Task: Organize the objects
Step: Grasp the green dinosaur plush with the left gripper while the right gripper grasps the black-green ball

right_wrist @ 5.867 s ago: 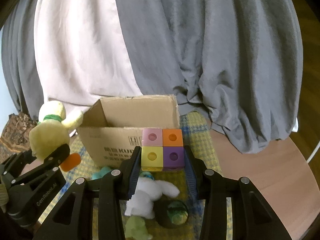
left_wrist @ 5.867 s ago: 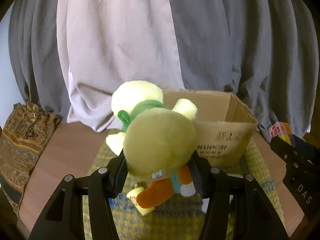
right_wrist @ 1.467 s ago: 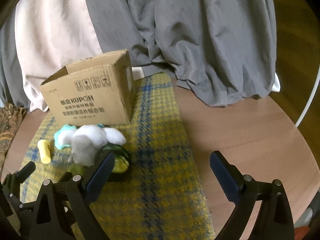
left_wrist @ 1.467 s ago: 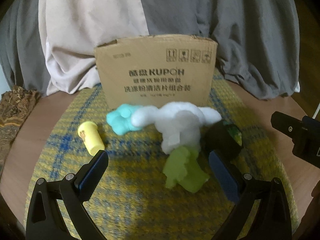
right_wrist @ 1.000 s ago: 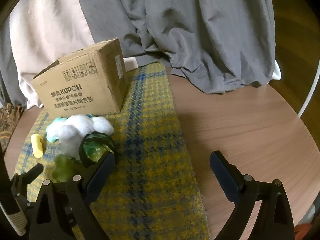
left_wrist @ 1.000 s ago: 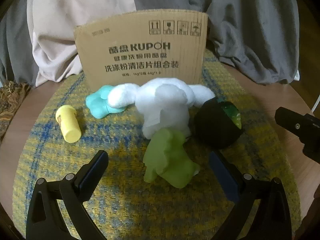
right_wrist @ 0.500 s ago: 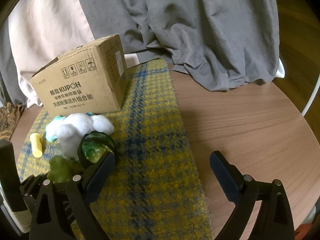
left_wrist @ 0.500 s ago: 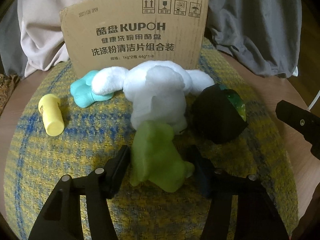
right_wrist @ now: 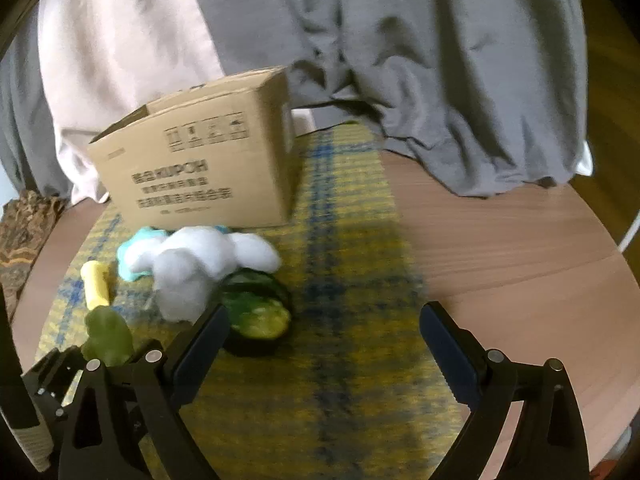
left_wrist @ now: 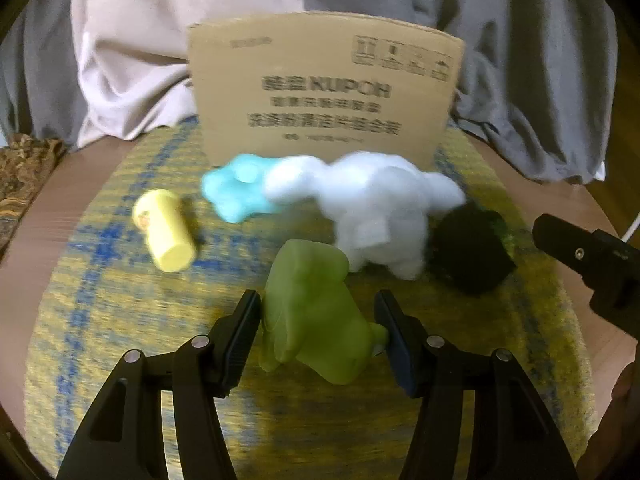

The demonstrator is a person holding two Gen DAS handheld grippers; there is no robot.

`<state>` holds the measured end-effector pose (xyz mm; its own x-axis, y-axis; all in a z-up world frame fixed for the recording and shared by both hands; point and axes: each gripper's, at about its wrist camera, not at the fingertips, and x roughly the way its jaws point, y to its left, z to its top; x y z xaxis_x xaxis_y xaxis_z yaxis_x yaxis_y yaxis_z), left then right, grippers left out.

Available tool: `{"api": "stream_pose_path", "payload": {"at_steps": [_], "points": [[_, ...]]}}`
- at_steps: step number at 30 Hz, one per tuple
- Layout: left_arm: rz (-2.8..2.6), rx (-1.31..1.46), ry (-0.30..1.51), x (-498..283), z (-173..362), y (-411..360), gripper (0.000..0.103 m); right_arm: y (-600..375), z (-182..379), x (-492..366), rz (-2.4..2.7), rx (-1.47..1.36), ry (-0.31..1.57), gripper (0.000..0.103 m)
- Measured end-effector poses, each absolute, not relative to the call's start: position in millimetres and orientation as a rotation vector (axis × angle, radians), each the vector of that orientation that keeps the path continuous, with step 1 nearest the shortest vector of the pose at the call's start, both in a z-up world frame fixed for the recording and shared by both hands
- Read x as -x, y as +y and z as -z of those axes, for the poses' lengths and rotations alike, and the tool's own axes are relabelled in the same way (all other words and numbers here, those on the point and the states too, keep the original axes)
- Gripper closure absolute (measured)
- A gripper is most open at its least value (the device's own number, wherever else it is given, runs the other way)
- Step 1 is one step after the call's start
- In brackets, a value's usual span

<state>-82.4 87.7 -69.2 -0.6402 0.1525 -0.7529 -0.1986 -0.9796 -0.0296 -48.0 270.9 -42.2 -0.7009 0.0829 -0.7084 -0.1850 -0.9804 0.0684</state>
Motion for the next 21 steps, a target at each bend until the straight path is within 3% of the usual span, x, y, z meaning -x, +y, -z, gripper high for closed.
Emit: {"api": "stream_pose_path", "payload": {"at_steps": [18,21], "points": [[-2.784,1.235,0.076,83,66,48,0.045,227,74,96,-2.707,1.321,0.145,0.008],[-2.787,1.236,0.08,84,66,48,0.045,227,81,102,-2.684,1.353,0.143,0.015]]}}
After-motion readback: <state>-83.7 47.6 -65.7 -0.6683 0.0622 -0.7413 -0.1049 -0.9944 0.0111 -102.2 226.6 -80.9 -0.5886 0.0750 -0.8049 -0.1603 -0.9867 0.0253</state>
